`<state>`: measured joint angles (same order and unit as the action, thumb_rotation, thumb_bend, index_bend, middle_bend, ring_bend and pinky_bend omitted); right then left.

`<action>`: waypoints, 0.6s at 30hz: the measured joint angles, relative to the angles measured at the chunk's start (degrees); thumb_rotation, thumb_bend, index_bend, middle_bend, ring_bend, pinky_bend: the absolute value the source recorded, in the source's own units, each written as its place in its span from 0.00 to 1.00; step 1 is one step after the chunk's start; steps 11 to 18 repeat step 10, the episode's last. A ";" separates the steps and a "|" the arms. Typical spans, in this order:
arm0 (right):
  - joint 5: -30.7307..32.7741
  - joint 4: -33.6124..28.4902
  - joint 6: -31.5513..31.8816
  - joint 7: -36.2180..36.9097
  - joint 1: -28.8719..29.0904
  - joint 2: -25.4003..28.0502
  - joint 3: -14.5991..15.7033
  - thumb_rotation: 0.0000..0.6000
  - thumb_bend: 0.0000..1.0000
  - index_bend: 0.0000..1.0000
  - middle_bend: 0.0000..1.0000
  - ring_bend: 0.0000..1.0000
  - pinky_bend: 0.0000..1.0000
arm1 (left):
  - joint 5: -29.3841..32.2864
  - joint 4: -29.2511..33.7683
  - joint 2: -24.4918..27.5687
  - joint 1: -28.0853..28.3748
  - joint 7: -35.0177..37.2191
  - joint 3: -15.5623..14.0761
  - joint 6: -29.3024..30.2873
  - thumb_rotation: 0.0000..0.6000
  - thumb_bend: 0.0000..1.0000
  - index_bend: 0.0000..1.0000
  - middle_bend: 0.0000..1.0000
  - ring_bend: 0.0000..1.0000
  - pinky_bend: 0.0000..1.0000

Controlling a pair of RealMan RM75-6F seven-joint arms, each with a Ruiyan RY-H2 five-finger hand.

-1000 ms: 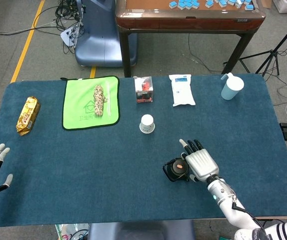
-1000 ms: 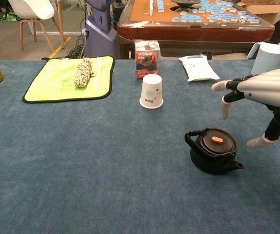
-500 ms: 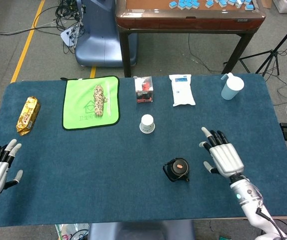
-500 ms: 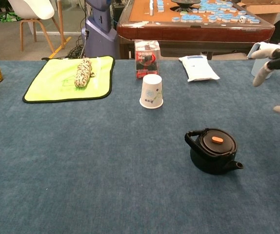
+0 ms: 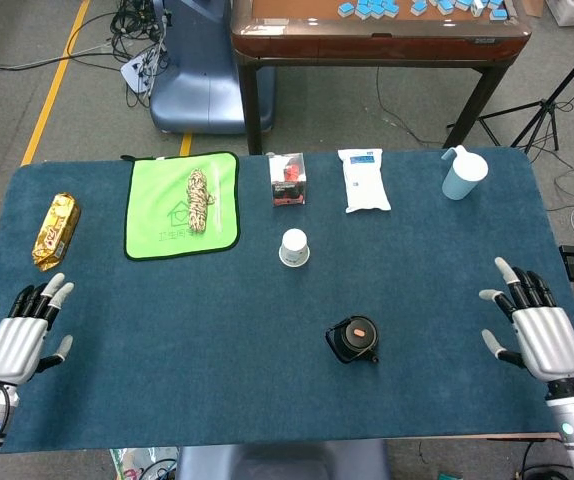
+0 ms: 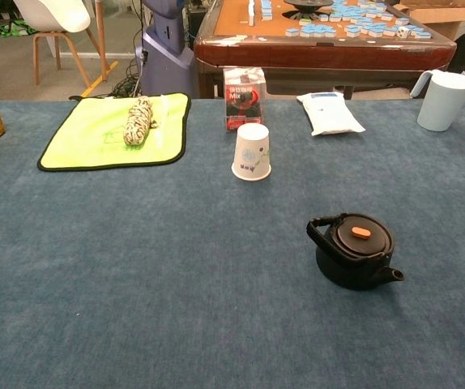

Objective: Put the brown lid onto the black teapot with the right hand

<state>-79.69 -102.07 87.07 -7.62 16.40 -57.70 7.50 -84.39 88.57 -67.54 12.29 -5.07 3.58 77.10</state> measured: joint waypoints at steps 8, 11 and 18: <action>-2.21 2.89 0.47 2.02 -3.63 -0.72 -0.55 1.00 0.33 0.30 0.00 0.00 0.00 | -0.94 1.96 -1.05 1.01 -4.19 -0.45 -0.42 1.00 0.38 0.00 0.00 0.00 0.00; -2.47 3.22 0.42 2.58 -4.17 -0.66 -1.05 1.00 0.33 0.30 0.00 0.00 0.00 | -0.84 2.39 -1.38 1.56 -5.16 -0.34 -0.97 1.00 0.38 0.00 0.00 0.00 0.00; -2.47 3.22 0.42 2.58 -4.17 -0.66 -1.05 1.00 0.33 0.30 0.00 0.00 0.00 | -0.84 2.39 -1.38 1.56 -5.16 -0.34 -0.97 1.00 0.38 0.00 0.00 0.00 0.00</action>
